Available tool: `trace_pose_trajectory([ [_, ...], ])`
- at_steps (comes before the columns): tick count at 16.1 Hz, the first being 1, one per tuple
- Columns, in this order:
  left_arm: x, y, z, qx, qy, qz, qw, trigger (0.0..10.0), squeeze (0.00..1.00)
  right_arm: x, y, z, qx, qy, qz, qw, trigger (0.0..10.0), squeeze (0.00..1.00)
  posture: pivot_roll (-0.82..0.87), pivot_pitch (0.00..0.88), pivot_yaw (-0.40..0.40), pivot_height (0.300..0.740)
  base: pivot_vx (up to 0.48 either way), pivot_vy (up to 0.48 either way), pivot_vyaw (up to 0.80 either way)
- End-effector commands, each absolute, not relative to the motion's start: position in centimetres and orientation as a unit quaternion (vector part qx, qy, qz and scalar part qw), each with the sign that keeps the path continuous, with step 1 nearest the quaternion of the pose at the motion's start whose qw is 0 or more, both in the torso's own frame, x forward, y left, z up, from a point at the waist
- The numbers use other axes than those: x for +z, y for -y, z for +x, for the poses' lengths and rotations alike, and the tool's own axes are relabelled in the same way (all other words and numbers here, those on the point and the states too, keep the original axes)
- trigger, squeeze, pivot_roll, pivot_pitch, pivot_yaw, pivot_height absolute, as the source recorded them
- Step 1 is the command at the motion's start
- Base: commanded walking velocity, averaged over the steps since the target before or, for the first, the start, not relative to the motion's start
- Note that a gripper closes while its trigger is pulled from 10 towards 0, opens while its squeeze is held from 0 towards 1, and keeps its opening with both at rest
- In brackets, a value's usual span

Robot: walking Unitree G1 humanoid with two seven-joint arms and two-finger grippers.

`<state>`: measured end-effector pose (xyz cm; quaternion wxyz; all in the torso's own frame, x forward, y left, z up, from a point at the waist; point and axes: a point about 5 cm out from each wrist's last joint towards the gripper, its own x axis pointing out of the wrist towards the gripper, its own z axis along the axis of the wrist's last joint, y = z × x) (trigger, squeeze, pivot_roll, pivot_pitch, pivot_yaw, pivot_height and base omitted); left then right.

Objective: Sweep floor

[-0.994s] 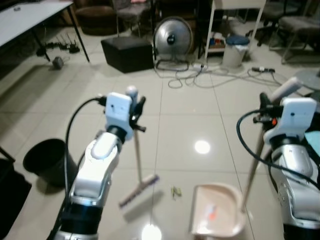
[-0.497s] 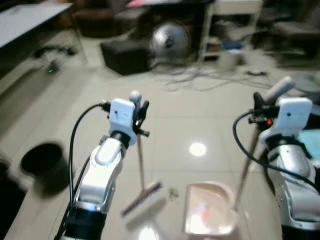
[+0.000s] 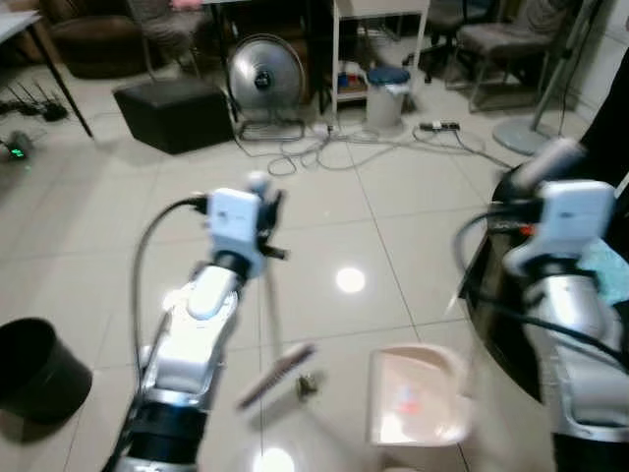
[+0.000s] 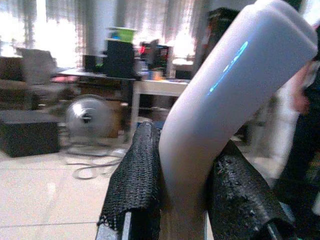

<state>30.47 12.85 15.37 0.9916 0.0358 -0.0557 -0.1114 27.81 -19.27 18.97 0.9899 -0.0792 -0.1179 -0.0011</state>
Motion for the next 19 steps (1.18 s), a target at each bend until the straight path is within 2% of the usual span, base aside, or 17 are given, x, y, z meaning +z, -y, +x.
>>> trace_pose_trajectory([
  [1, 16.6, -12.3, 30.7, -0.114, 0.082, 0.041, 0.989, 10.0, 0.00, 19.9, 19.7, 28.0, -0.003, 0.129, -0.095, 0.987, 10.0, 0.00, -0.17, 0.026, 0.039, 0.740, 0.424, 0.000, 0.80],
  [5, 17.0, -13.0, 30.9, -0.103, 0.088, 0.048, 0.990, 10.0, 0.00, 19.6, 18.8, 28.5, 0.014, 0.128, -0.108, 0.986, 10.0, 0.00, -0.14, 0.024, 0.033, 0.740, 0.427, 0.000, 0.80],
  [6, 17.0, -13.3, 30.8, -0.100, 0.087, 0.052, 0.990, 10.0, 0.00, 19.6, 19.1, 28.4, -0.006, 0.134, -0.078, 0.988, 10.0, 0.00, -0.14, 0.026, 0.037, 0.740, 0.428, 0.000, 0.00],
  [9, 16.8, -13.3, 30.8, -0.111, 0.083, 0.053, 0.989, 10.0, 0.00, 19.3, 19.5, 28.1, -0.011, 0.133, -0.092, 0.987, 10.0, 0.00, -0.14, 0.022, 0.045, 0.740, 0.419, 0.000, 0.00],
  [14, 16.2, -11.7, 31.0, -0.177, 0.075, 0.062, 0.979, 10.0, 0.00, 18.9, 20.7, 27.8, -0.047, 0.132, -0.094, 0.986, 10.0, 0.00, -0.13, 0.015, 0.064, 0.740, 0.000, 0.000, 0.00],
  [19, 15.3, -12.0, 31.1, -0.171, 0.064, 0.057, 0.982, 10.0, 0.00, 17.8, 21.6, 27.9, -0.059, 0.128, -0.127, 0.982, 10.0, 0.00, -0.10, 0.063, 0.069, 0.740, 0.000, 0.000, 0.00],
])
